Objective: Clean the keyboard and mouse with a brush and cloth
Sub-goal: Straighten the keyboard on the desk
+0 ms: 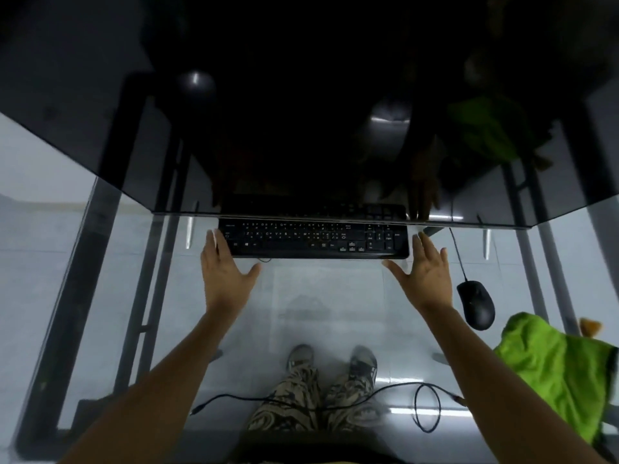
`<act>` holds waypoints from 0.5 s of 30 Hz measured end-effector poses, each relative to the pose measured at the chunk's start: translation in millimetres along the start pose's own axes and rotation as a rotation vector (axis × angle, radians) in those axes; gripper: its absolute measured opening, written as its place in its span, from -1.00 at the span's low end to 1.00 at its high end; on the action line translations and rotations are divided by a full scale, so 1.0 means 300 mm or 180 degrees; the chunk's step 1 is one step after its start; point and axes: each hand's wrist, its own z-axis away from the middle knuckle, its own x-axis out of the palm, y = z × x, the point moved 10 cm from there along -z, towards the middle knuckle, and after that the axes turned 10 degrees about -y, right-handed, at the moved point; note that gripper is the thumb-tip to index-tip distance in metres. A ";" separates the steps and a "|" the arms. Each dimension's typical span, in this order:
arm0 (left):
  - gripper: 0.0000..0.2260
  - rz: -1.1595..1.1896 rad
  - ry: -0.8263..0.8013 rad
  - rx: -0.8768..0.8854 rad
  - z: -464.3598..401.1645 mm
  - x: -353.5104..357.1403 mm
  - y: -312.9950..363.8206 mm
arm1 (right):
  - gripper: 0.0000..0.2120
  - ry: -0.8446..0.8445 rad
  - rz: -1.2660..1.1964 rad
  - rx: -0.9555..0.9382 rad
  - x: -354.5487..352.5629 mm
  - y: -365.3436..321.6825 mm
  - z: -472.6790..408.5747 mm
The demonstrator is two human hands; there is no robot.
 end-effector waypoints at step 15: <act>-0.44 -0.1594 -0.1291 0.2489 0.287 0.761 0.748 | -0.43 0.0753 -0.0894 0.0770 -0.023 0.458 0.362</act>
